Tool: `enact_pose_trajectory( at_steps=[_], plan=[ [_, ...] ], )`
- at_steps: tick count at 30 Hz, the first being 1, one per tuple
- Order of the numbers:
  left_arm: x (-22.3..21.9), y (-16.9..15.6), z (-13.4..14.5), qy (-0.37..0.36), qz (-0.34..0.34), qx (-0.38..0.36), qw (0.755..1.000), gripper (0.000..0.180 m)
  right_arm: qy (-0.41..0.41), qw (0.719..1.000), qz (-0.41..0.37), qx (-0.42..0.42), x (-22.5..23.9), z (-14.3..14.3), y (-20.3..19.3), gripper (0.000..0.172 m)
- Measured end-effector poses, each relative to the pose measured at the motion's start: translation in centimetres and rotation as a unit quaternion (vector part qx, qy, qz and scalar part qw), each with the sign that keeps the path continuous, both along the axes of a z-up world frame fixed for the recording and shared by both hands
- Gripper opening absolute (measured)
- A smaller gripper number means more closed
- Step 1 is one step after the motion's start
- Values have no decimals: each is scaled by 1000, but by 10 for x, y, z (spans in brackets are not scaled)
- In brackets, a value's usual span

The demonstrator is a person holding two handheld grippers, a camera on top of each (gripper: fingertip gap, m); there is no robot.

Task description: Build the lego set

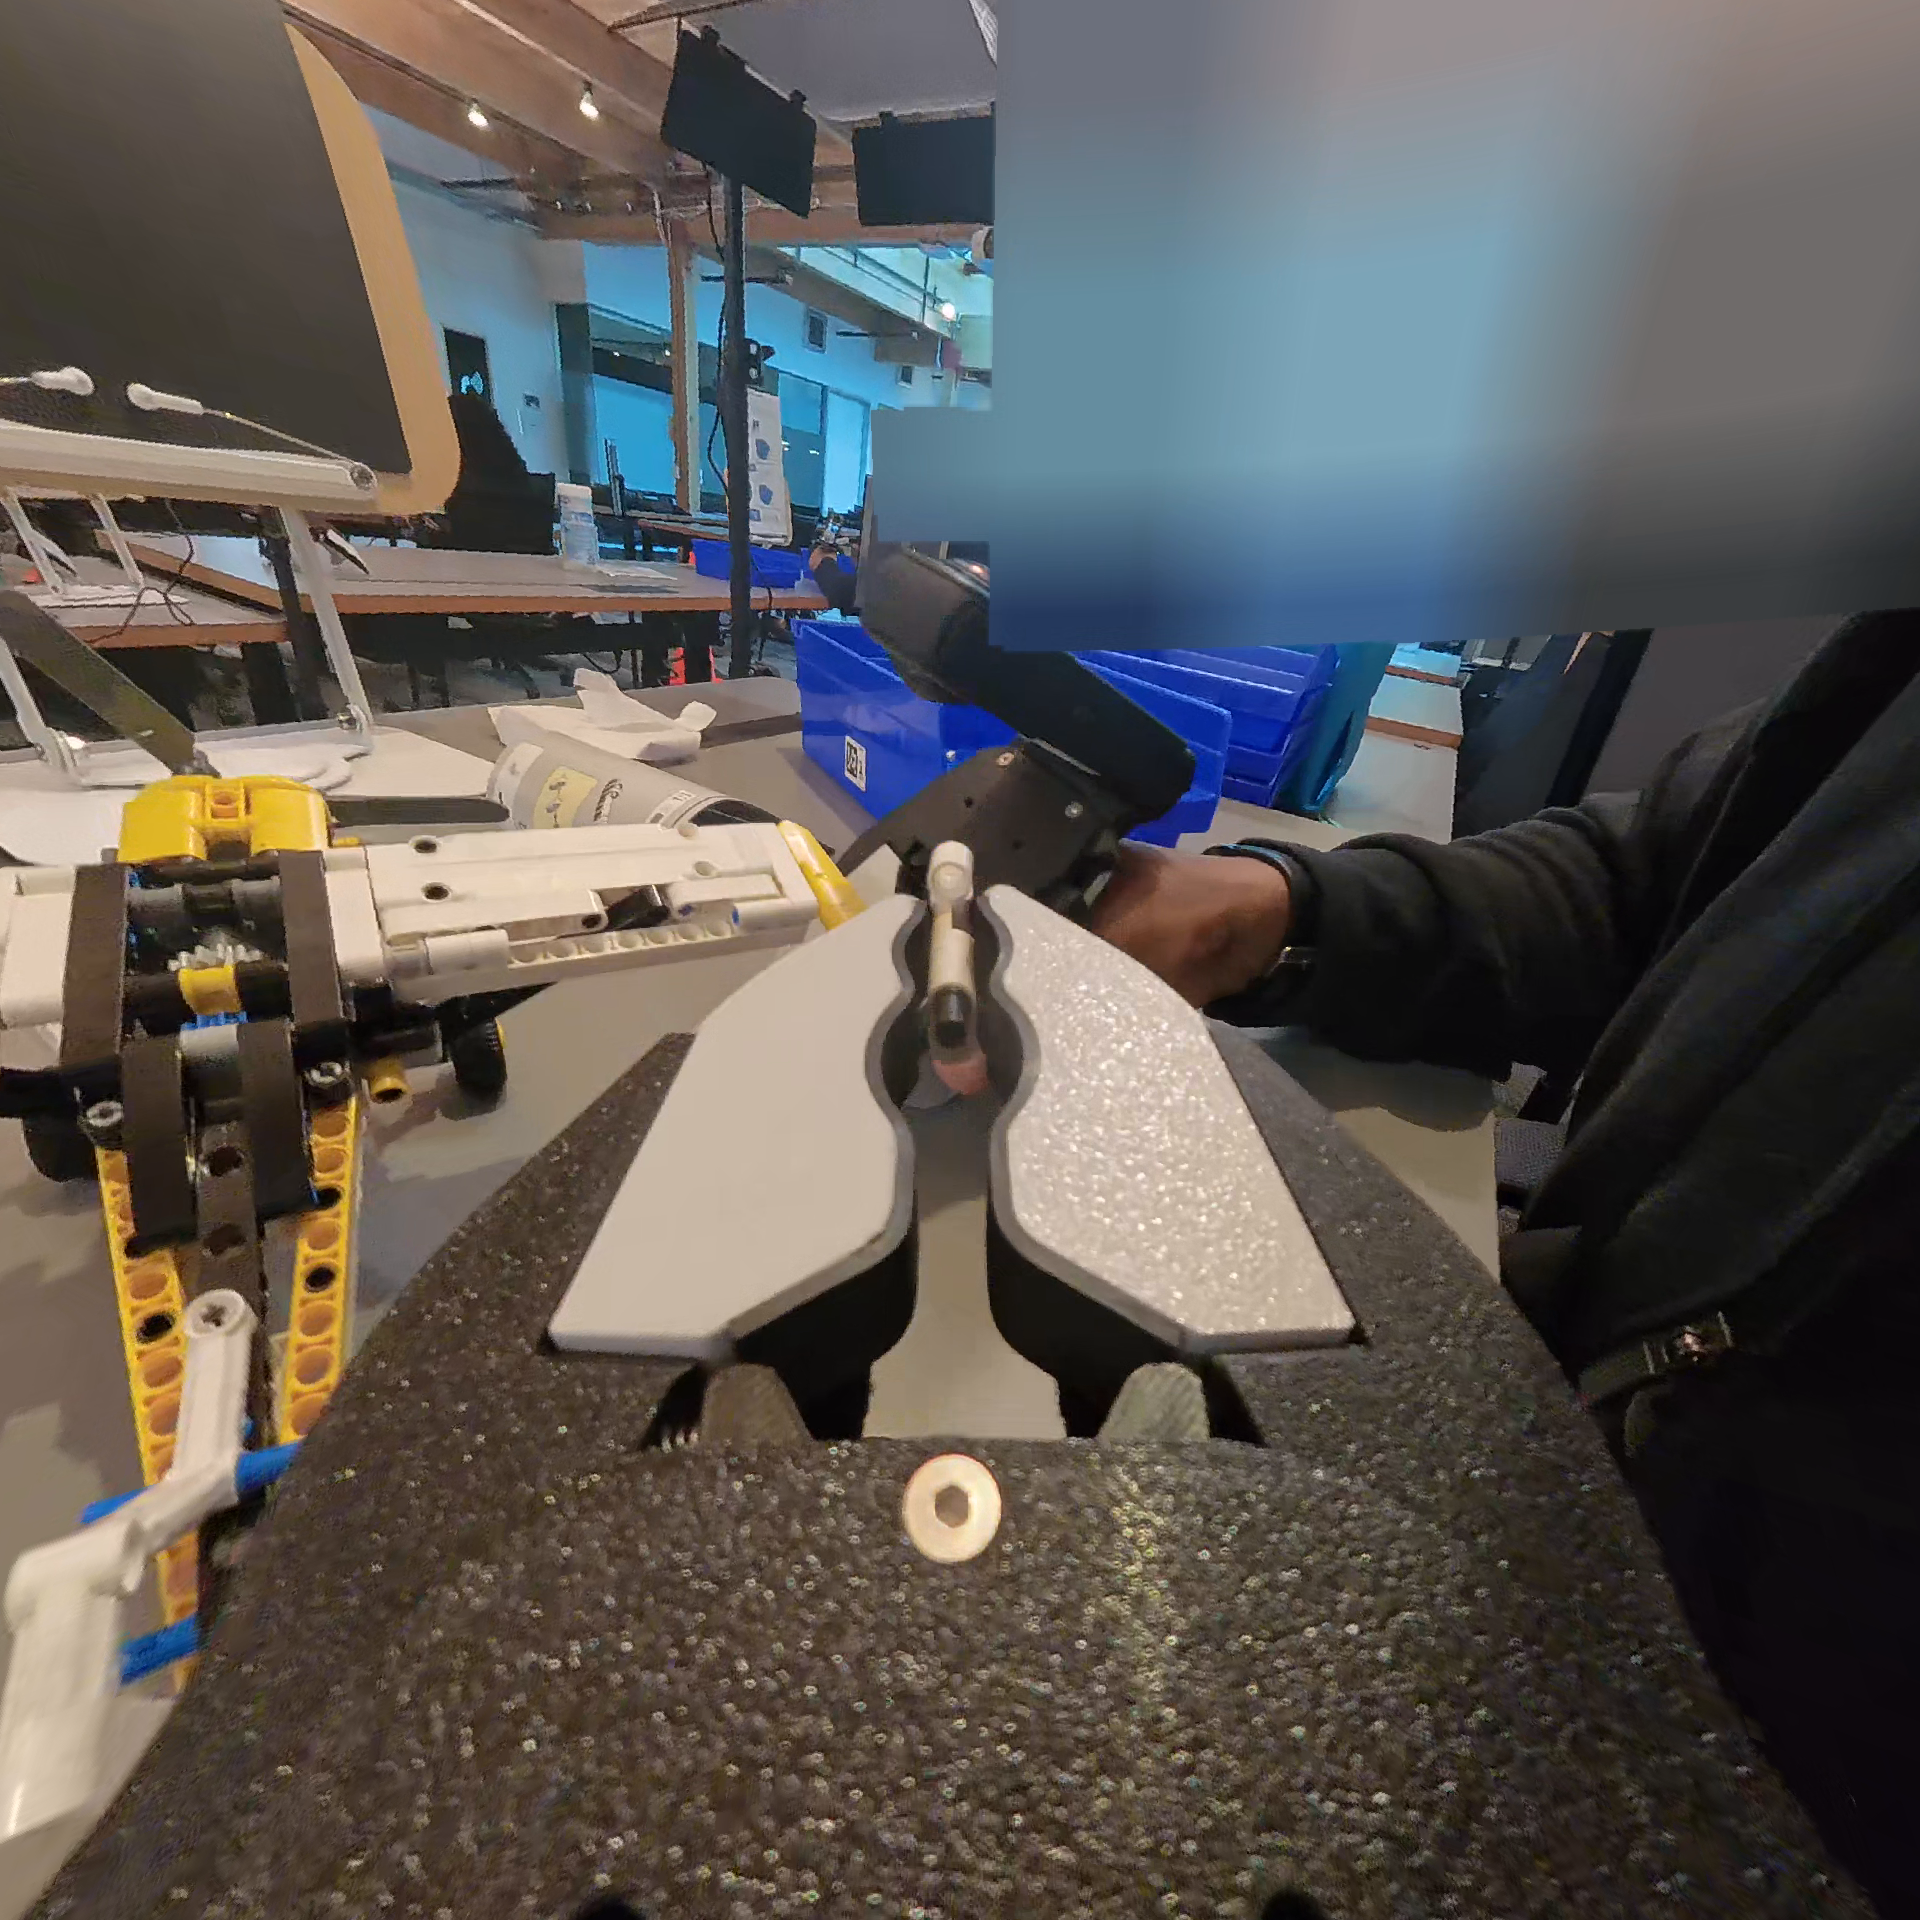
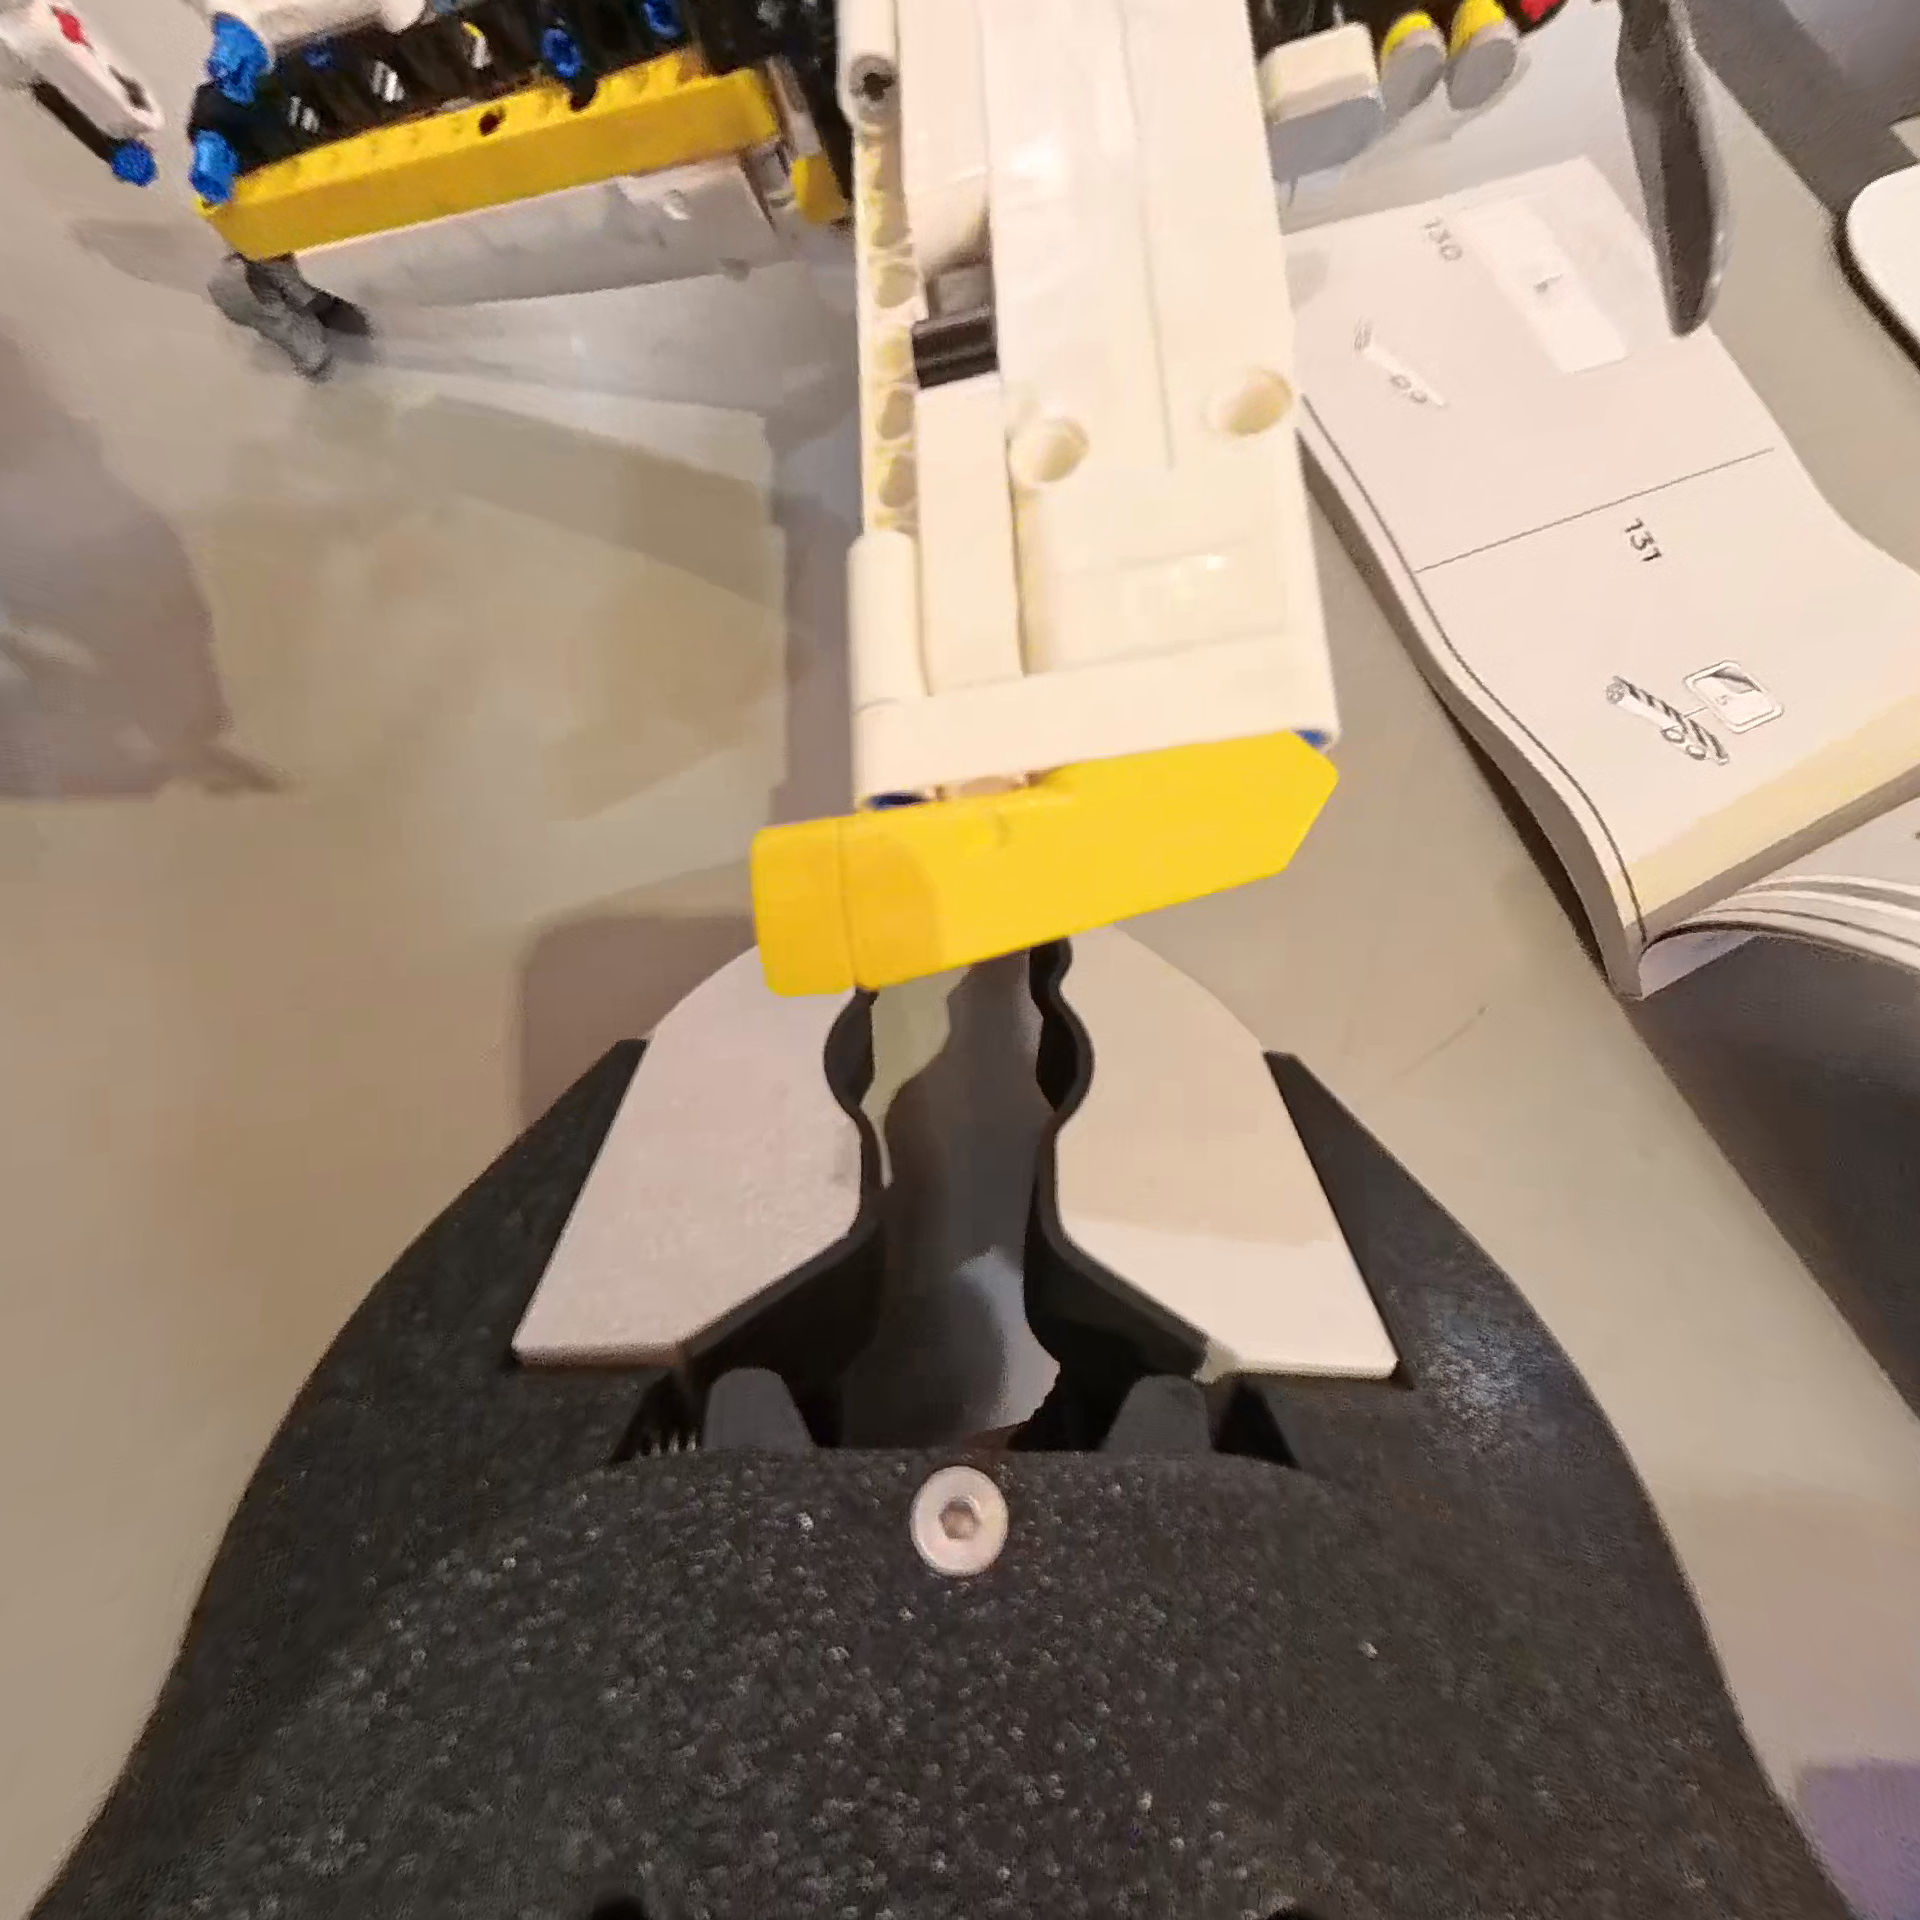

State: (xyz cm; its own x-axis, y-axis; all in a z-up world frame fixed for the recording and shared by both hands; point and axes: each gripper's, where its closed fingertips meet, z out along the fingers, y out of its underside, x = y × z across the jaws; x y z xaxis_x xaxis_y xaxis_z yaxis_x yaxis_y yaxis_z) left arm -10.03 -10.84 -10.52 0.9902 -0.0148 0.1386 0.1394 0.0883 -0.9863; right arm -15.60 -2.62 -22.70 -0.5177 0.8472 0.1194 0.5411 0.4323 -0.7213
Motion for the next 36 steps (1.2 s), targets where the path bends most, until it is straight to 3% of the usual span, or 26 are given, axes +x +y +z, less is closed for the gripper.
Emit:
enact_pose_trajectory(
  at_steps=[7, 11, 19, 24, 28, 36],
  plan=[
    [2, -2, -7, -13, -5, -13, 1000, 7, -27, 999, 18, -22, 2, -3, -12, 25],
    [3, 0, -11, -6, -6, -27, 1000, 7, -30, 999, 6, -26, 0, -3, -10, 7],
    [3, 7, -21, -7, -8, -54, 999, 7, -14, 999, 18, -31, 13, 2, -6, 6],
    [12, 26, -40, -29, -37, -116, 992, 7, 14, 997, 57, -42, 40, 10, 1, 6],
    [22, 45, -65, 16, -37, -206, 978, 7, -4, 998, 65, 14, 71, -1, 26, 6],
    [49, 77, -70, 33, -78, -224, 971, 7, -9, 999, 47, 25, 122, 6, 64, 6]
  ],
)
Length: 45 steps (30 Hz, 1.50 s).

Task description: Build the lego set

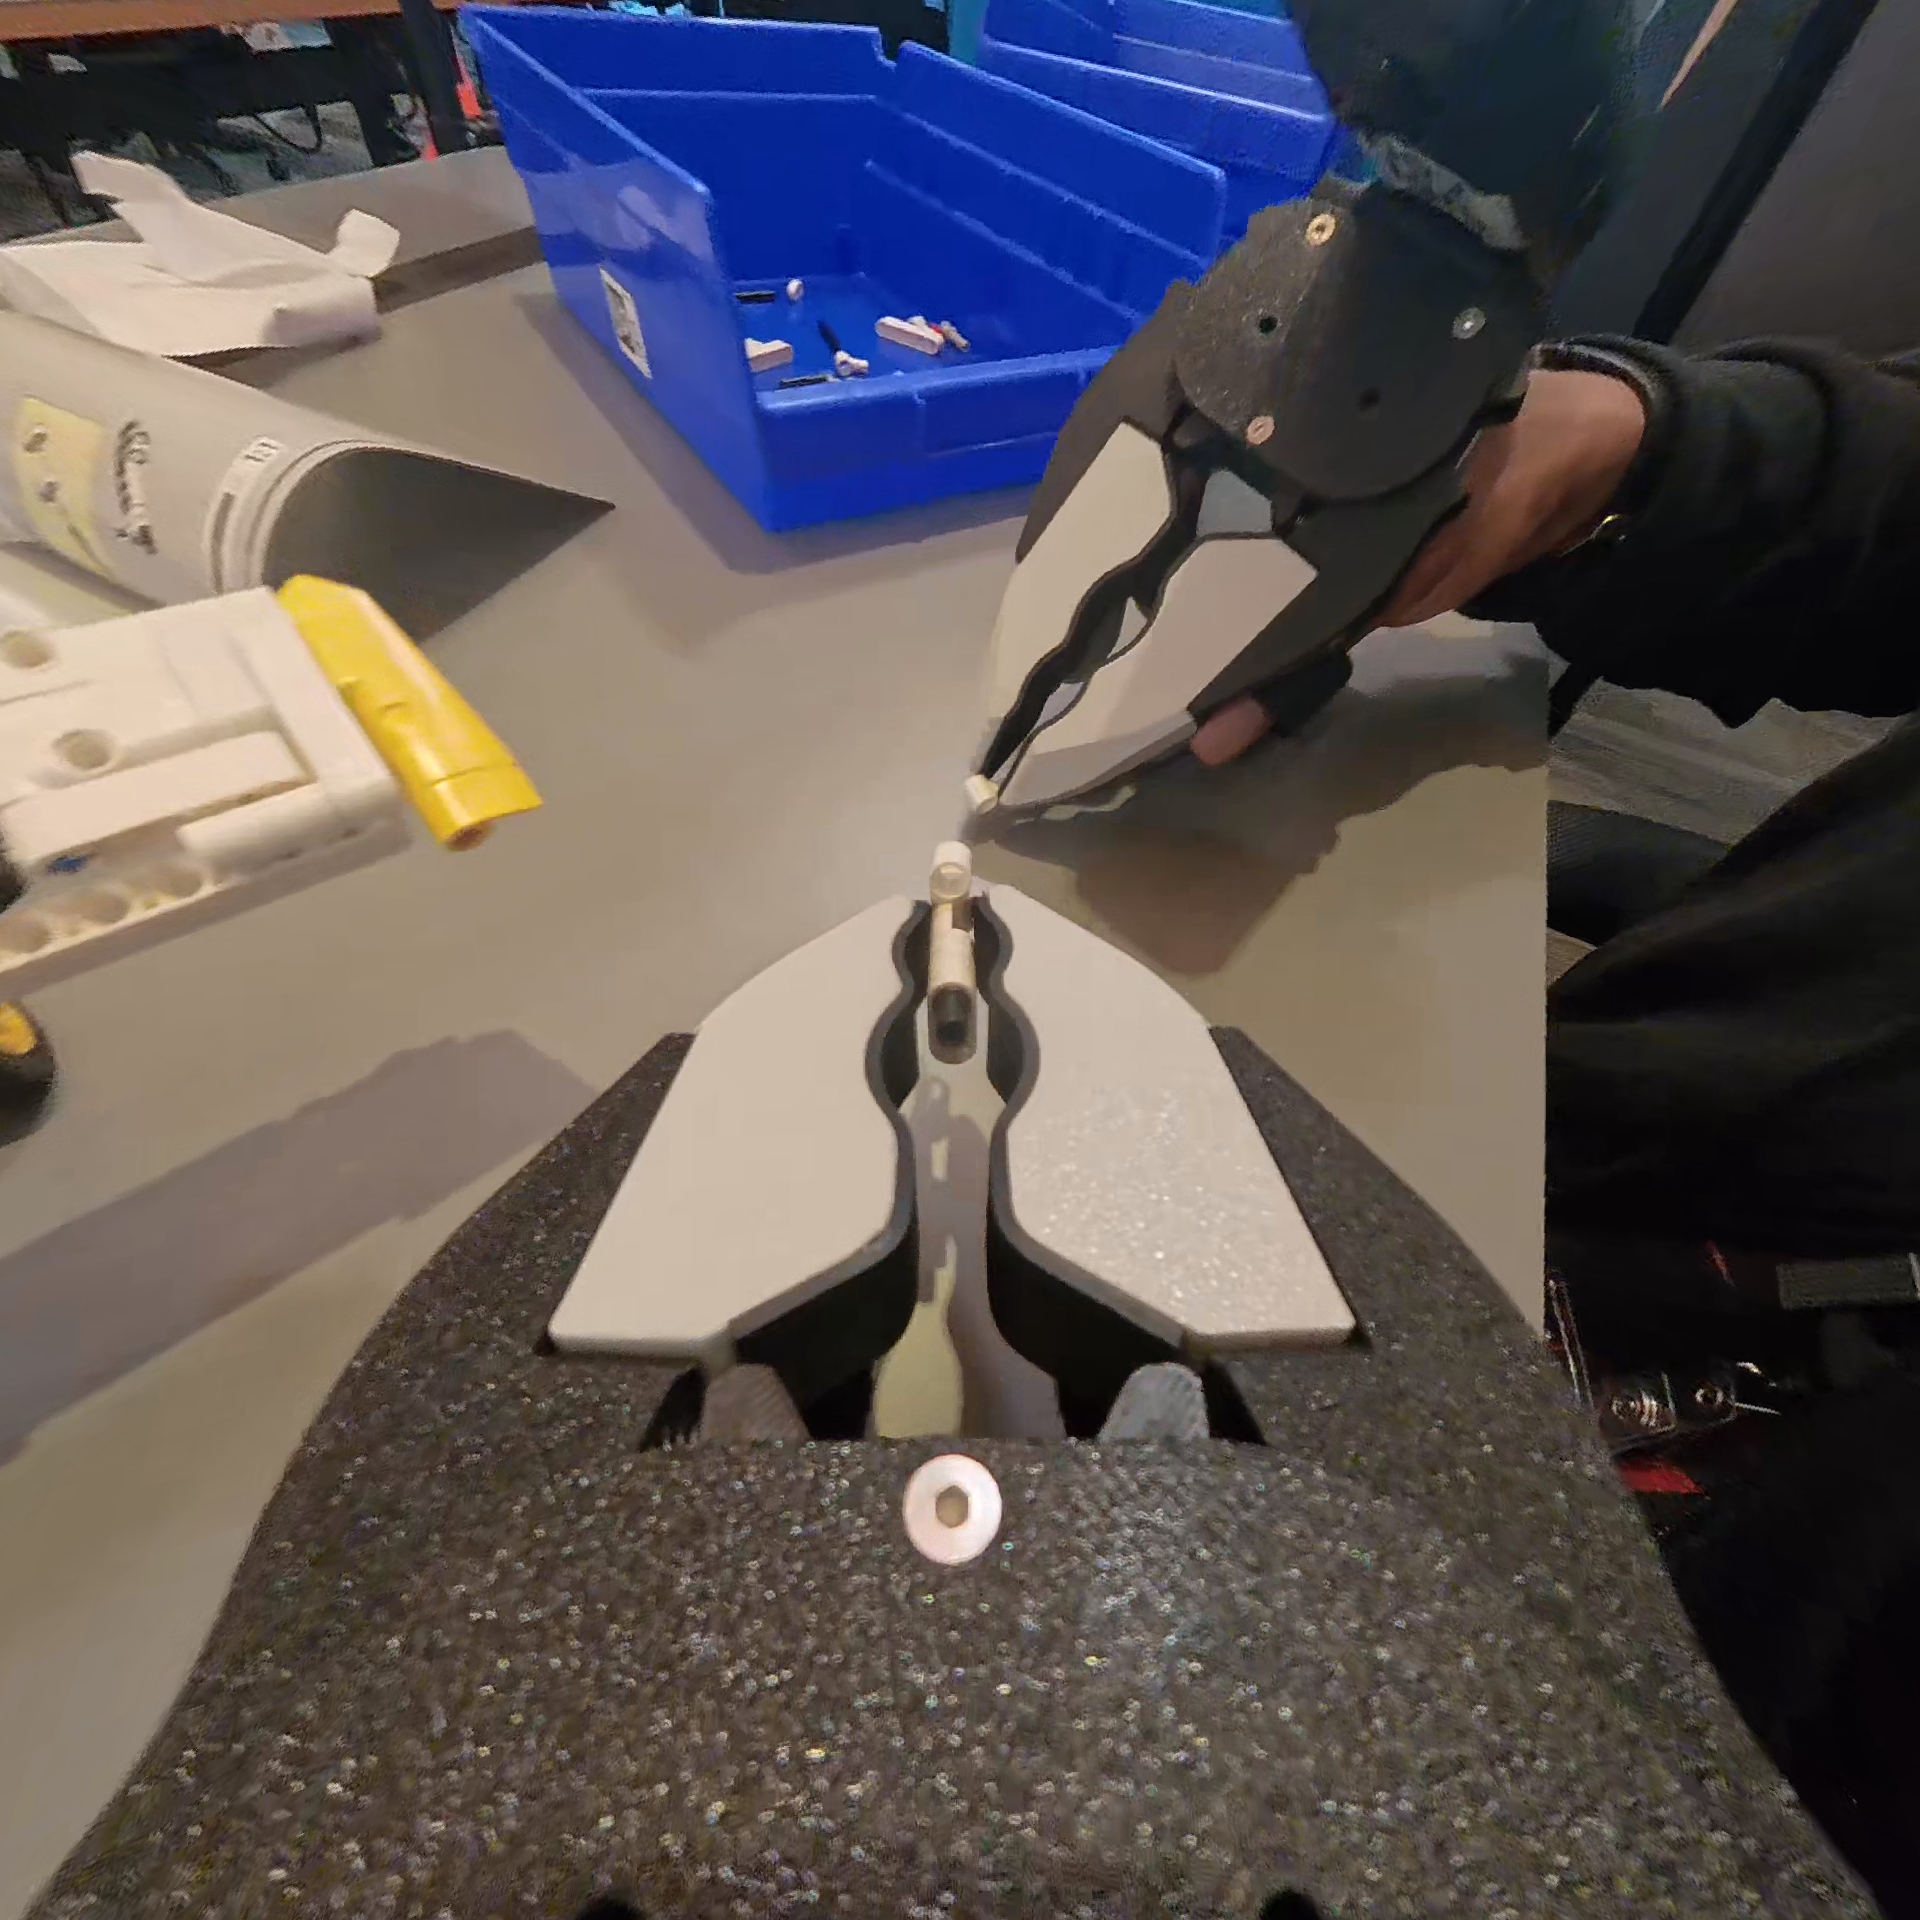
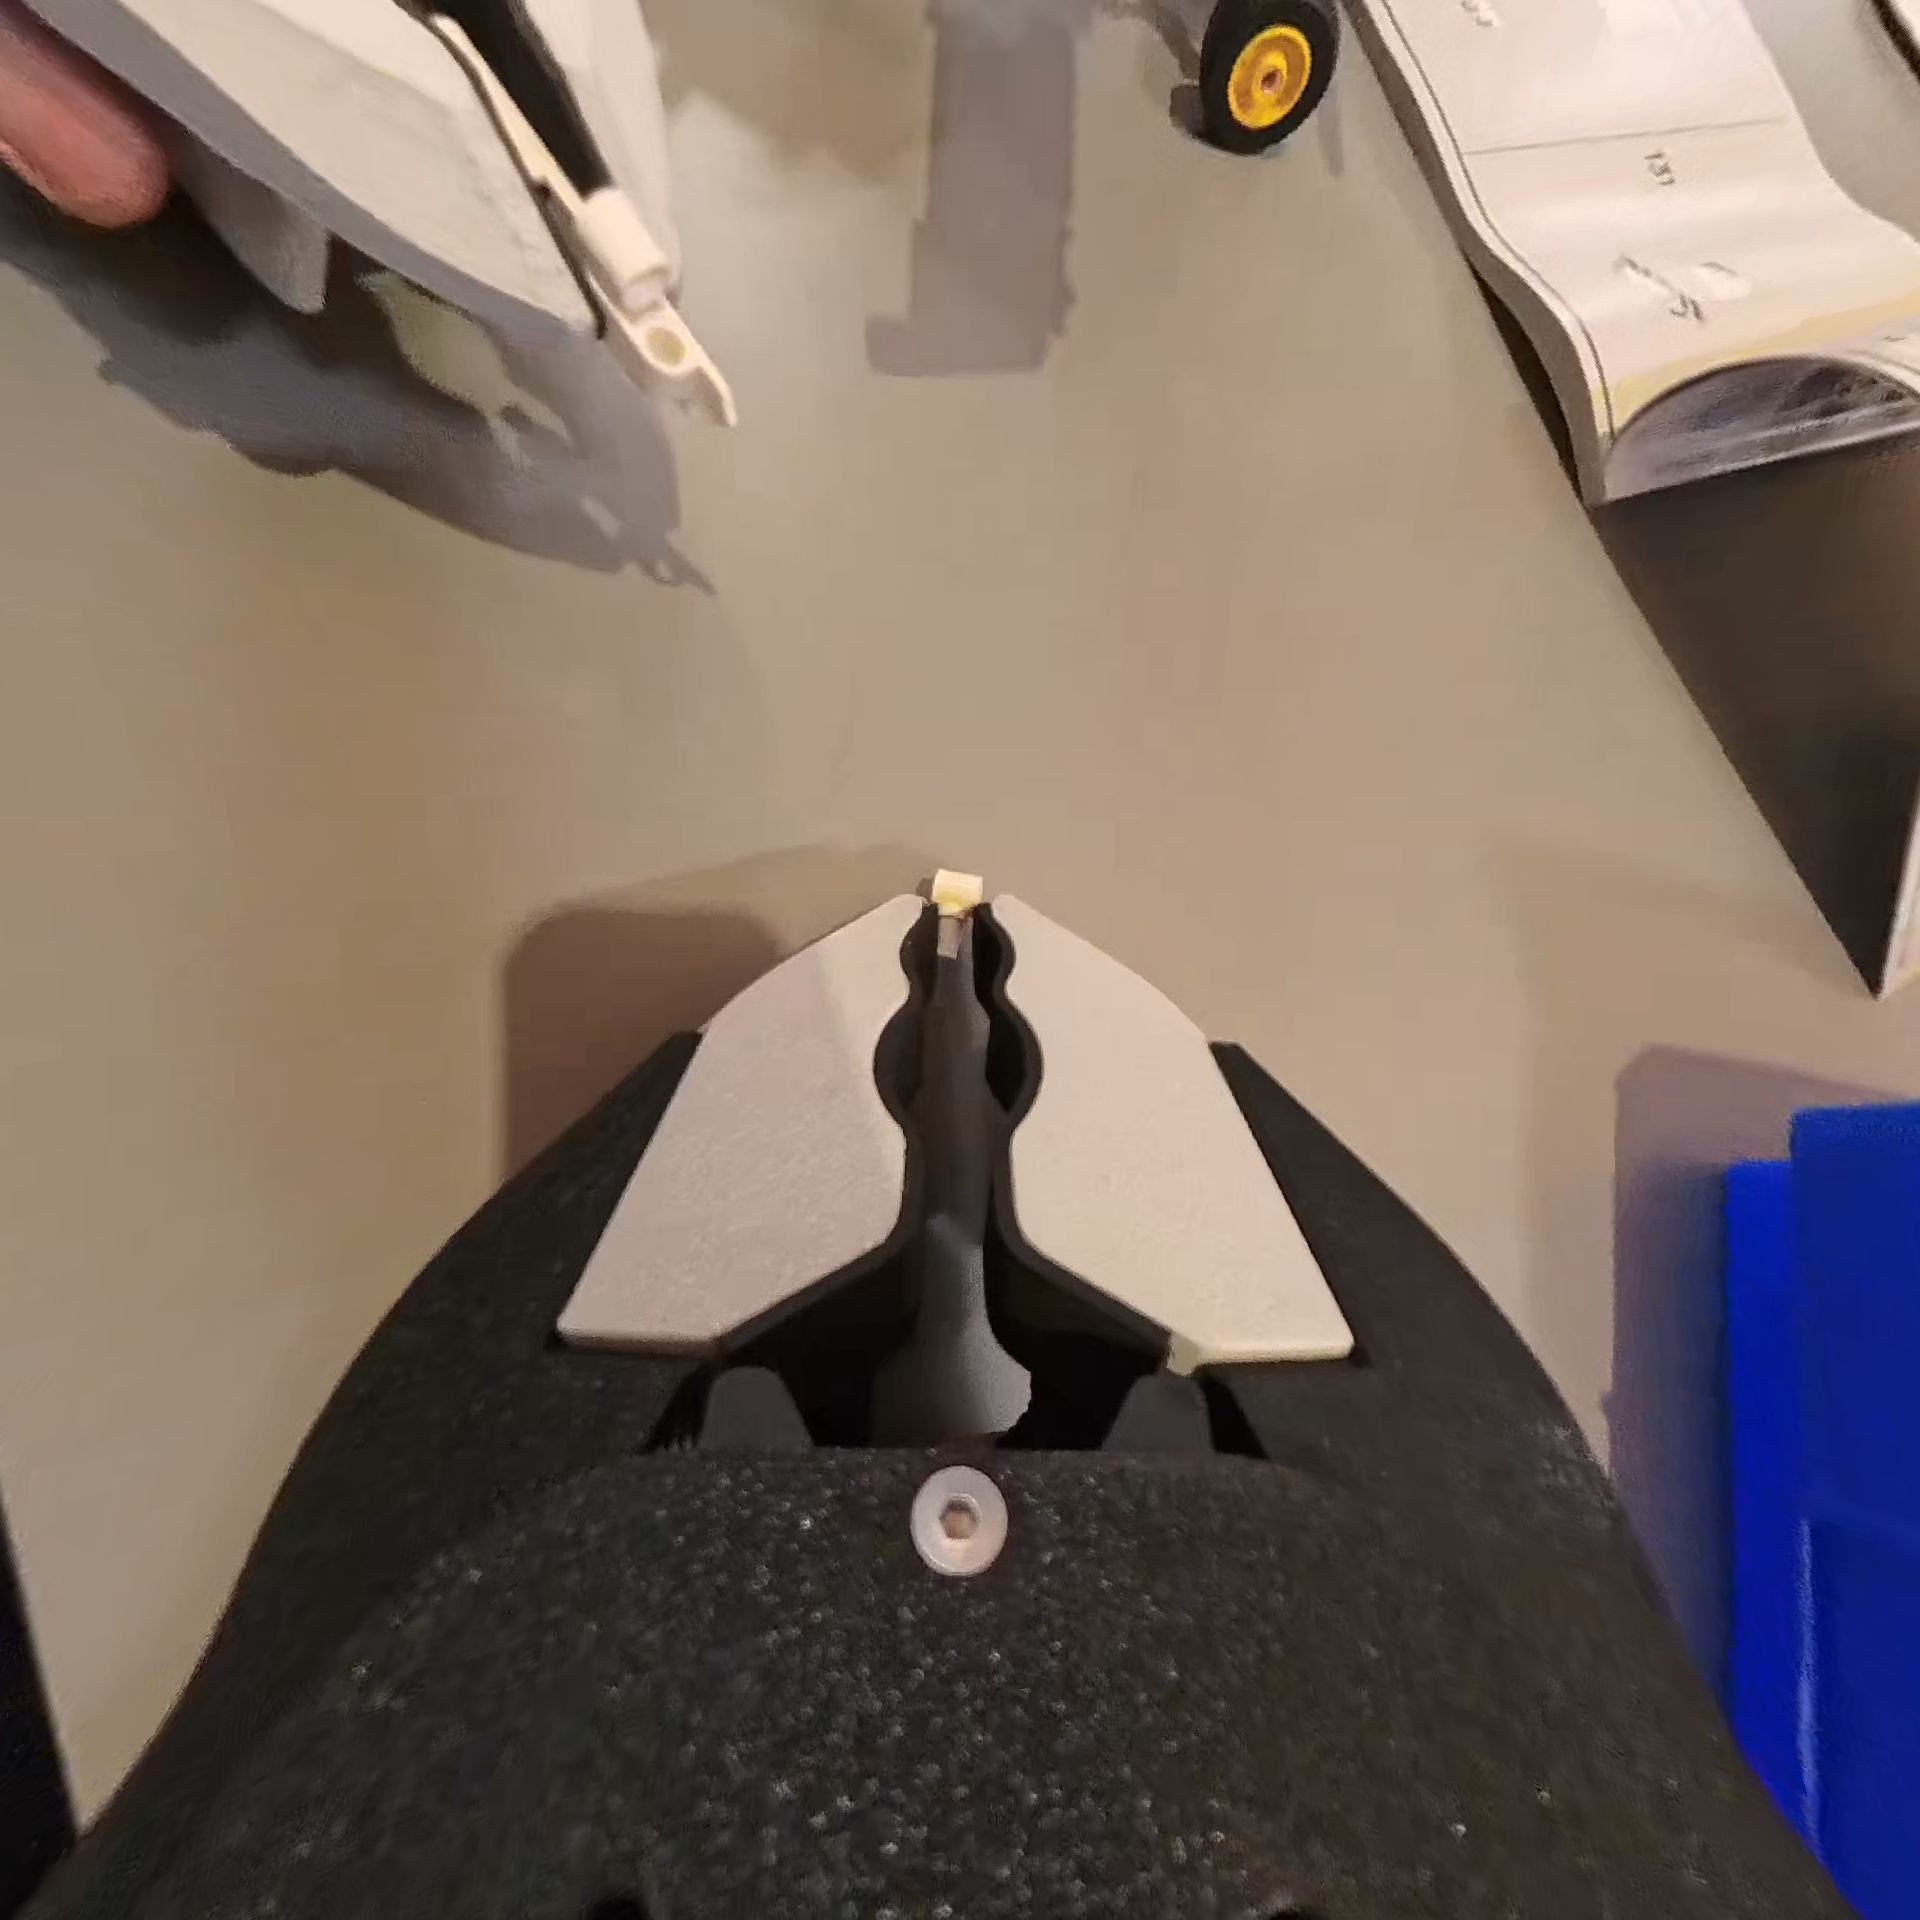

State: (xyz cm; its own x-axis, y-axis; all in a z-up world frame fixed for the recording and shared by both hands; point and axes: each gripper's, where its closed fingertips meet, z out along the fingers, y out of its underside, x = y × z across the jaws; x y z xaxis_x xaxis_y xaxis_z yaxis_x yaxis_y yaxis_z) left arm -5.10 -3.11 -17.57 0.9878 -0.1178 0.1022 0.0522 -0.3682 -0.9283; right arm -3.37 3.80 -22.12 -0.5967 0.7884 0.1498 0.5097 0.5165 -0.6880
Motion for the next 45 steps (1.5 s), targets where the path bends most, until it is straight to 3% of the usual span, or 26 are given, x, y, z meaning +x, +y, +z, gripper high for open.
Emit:
enact_pose_trajectory(
  at_steps=[6, 12, 16, 23, 30, 45],
  plan=[
    [12, 14, -3, -7, -16, -12, 1000, 7, 80, 996, 23, -41, 4, 20, -3, 6],
    [21, 18, 2, -70, -34, -5, 997, 7, 204, 969, 63, -125, 0, 56, -29, 6],
    [24, 17, 11, -82, -49, 26, 995, 7, 234, 951, 72, -189, 1, 75, -40, 6],
    [31, 16, 29, -102, -77, 88, 988, 7, 209, 922, 75, -317, 1, 91, -54, 6],
    [27, 12, 39, -113, -72, 124, 983, 7, 193, 915, 87, -343, 3, 92, -59, 6],
    [28, 14, 35, -81, -69, 114, 988, 7, 204, 928, 95, -296, 4, 86, -59, 8]
  ],
)
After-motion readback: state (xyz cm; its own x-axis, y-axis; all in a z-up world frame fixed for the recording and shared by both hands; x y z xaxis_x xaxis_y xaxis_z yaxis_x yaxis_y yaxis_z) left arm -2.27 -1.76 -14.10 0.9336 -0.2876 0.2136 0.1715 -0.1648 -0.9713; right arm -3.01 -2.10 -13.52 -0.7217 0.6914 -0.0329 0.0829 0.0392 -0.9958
